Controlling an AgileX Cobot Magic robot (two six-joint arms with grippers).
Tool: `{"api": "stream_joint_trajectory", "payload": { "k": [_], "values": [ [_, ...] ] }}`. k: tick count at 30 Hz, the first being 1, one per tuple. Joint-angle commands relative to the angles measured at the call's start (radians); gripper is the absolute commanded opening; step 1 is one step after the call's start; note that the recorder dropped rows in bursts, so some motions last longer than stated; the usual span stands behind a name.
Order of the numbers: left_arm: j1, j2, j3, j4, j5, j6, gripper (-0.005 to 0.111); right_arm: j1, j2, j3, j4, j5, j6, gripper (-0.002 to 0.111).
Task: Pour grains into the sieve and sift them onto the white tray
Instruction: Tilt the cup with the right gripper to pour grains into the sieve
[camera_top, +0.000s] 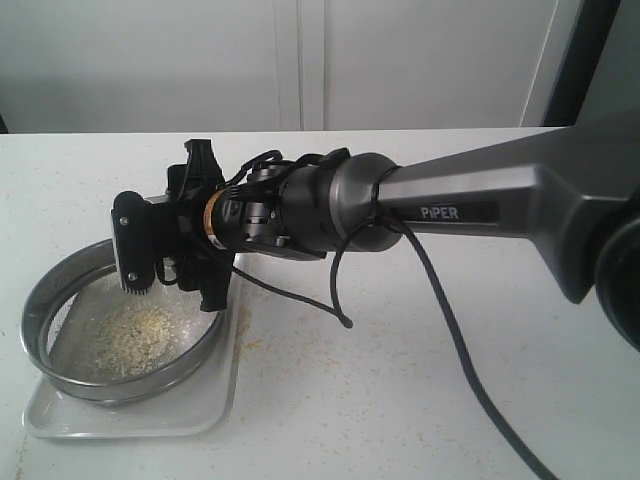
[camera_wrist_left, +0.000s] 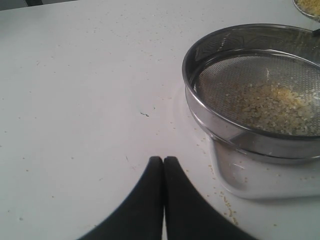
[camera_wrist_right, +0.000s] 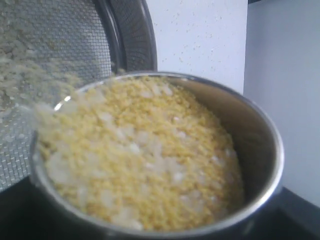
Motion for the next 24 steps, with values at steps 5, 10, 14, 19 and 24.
{"api": "stream_joint_trajectory", "payload": {
  "k": [5, 10, 14, 19, 24],
  "values": [
    [0.002, -0.005, 0.002, -0.008, -0.002, -0.004, 0.000, -0.001, -0.011, -0.040, 0.002, -0.001, -0.046, 0.000],
    [0.002, -0.005, 0.002, -0.008, -0.002, -0.004, 0.000, -0.001, -0.011, -0.045, 0.002, 0.004, -0.068, 0.000],
    [0.002, -0.005, 0.002, -0.008, -0.002, -0.004, 0.000, -0.001, -0.011, -0.045, 0.002, 0.016, -0.090, 0.000],
    [0.002, -0.005, 0.002, -0.008, -0.002, -0.004, 0.000, 0.001, -0.011, -0.045, 0.002, 0.016, -0.097, 0.000],
    [0.002, -0.005, 0.002, -0.008, -0.002, -0.004, 0.000, 0.011, -0.011, -0.054, 0.002, 0.031, -0.136, 0.000]
  ]
}}
